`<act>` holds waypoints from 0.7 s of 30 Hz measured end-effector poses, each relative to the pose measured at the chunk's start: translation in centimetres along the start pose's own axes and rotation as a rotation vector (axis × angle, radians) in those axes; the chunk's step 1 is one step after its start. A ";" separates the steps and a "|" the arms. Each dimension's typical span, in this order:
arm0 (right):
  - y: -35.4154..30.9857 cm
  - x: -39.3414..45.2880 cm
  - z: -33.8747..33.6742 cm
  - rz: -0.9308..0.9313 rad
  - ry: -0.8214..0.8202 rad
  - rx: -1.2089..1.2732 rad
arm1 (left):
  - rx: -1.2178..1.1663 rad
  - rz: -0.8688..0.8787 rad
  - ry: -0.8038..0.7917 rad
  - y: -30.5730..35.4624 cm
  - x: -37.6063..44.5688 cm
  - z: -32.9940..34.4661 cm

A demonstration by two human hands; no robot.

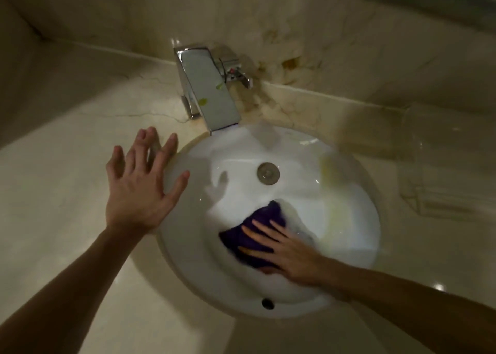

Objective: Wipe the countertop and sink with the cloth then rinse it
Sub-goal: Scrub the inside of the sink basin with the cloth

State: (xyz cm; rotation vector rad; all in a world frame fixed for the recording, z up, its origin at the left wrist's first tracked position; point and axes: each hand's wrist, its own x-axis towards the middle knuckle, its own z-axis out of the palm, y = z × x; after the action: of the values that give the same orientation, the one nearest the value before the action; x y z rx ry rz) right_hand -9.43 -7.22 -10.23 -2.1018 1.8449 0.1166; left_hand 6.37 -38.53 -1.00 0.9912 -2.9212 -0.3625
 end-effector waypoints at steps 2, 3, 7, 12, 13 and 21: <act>1.0 2.6 -0.7 -0.150 0.010 -0.034 | 0.008 -0.001 0.002 -0.1 0.0 0.1; 2.1 4.0 -1.1 -0.235 0.006 -0.051 | 0.012 -0.001 0.006 -0.1 0.0 0.2; 7.8 9.7 -2.7 -0.505 -0.051 -0.206 | 0.011 0.006 0.008 -0.1 0.0 0.3; 15.8 11.8 -8.0 -0.447 -0.145 -0.423 | -0.002 0.018 0.026 -0.3 -0.2 0.4; 17.1 11.1 -8.6 -0.430 -0.177 -0.480 | -0.002 0.019 0.034 -0.3 -0.2 0.4; 19.1 0.6 -10.5 -0.181 -0.203 -0.733 | -0.031 0.037 0.031 -0.6 -0.1 0.5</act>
State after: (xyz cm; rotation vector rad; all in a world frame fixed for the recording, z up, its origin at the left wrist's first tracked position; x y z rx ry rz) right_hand -29.67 -12.90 -4.38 -2.5718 1.6224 1.0569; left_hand 6.81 -38.83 -1.64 0.9285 -2.8929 -0.3858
